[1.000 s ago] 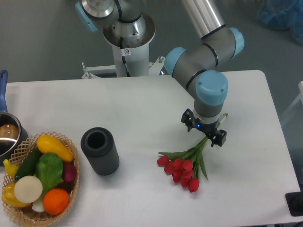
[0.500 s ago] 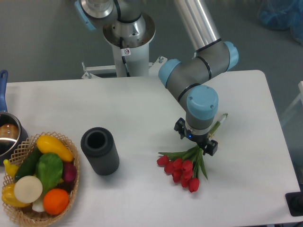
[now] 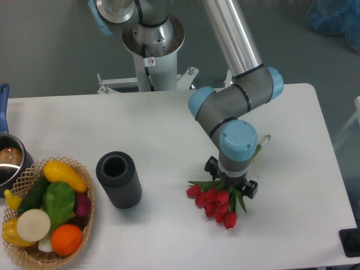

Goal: Pick up the flowers from the table
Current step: 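Close the gripper on the tulip stems below the blooms, then lift the grasped tulips up off the table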

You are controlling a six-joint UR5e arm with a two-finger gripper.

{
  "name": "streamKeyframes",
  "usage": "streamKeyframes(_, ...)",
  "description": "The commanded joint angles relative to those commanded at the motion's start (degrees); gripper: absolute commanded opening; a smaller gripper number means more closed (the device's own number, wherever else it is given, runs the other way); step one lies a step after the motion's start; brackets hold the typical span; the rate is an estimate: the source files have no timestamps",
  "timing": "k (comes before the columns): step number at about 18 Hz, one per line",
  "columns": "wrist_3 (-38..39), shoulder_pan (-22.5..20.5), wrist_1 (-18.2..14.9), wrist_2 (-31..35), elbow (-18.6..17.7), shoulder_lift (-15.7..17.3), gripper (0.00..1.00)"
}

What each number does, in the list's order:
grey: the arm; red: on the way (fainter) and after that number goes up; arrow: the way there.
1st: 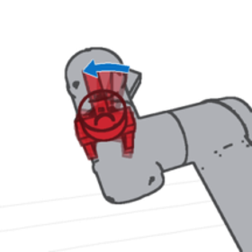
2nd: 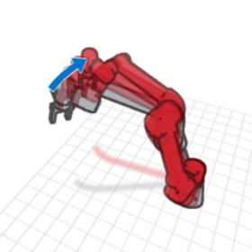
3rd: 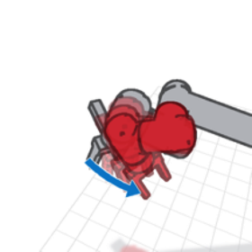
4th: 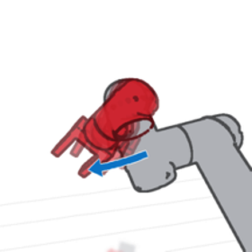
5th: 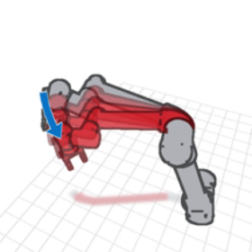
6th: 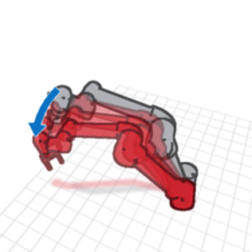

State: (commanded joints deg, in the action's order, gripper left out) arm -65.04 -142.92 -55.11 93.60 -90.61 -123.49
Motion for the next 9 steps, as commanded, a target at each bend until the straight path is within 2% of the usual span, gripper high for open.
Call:
streamKeyframes(2,0.00,0.18,0.09,0.09,-0.87,0.17,0.61)
streamKeyframes(4,0.00,0.01,0.09,0.09,-1.93,0.70,0.21)
streamKeyframes(5,-0.09,0.01,0.35,0.09,-2.02,0.70,0.07)
streamKeyframes(6,0.00,-0.08,0.35,0.00,-1.76,0.70,0.02)
streamKeyframes(9,-0.17,-0.87,0.97,-0.09,-1.41,1.40,0.01)
